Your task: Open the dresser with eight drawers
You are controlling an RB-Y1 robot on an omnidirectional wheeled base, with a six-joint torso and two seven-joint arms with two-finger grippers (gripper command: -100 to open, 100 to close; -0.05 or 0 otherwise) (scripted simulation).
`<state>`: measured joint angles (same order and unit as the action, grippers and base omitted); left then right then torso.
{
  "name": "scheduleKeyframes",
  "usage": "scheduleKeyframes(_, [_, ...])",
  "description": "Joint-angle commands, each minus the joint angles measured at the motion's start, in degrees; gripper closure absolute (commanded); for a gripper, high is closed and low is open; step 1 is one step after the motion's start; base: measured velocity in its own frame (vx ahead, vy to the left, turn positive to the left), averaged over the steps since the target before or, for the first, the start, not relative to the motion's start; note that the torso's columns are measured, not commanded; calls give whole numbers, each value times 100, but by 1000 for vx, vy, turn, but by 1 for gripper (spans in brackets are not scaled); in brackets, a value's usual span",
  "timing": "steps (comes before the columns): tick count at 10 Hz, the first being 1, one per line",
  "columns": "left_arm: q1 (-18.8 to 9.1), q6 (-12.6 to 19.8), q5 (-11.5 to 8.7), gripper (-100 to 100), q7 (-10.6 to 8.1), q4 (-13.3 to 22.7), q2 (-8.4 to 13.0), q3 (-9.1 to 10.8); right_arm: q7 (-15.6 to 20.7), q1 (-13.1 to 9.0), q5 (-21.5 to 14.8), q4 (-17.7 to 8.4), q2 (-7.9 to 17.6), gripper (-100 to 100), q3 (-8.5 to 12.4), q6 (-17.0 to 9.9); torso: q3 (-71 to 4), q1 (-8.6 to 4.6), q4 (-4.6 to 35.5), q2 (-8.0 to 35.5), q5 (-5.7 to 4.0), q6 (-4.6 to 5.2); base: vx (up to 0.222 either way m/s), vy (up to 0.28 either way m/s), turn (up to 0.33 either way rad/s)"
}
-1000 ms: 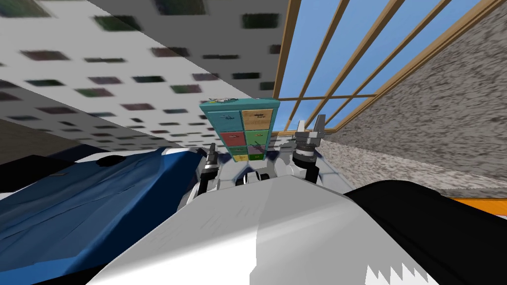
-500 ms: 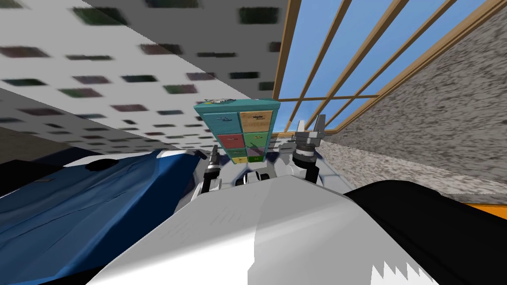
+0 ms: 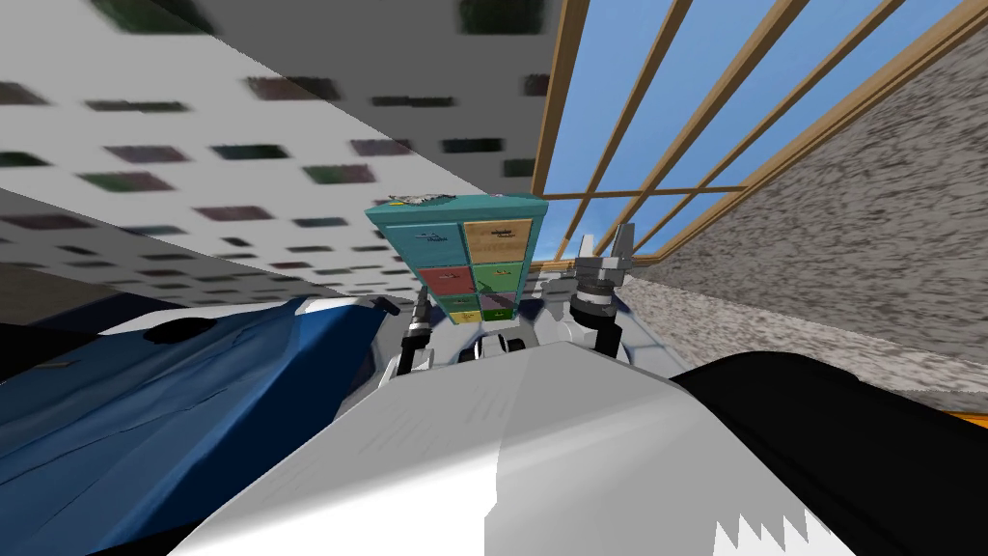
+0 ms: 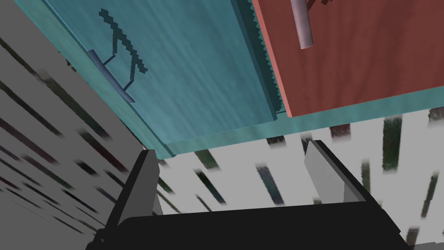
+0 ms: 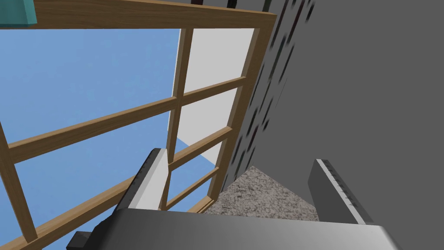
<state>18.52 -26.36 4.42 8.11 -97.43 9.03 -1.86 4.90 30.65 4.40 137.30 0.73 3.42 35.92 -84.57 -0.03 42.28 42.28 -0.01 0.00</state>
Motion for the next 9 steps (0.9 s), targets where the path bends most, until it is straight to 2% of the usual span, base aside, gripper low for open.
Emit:
scheduleKeyframes(1, [-91,-72,20,-100,17,343,-35,10,0,0,0,0,0,0,0,0,2,0,1,3,0,0,90,-32,-17])
scheduleKeyframes(6, [-295,-212,49,-100,35,1012,-194,44,0,0,0,0,0,0,0,0,-2,7,-1,-4,2,0,101,-32,-15])
scheduleKeyframes(8, [-361,-260,59,-100,41,1228,-345,56,0,0,0,0,0,0,0,0,0,-3,0,1,-1,0,100,-38,-14])
scheduleKeyframes(9, [-412,-295,66,-100,46,1394,-563,65,0,0,0,0,0,0,0,0,4,4,2,6,1,0,94,-11,-16])
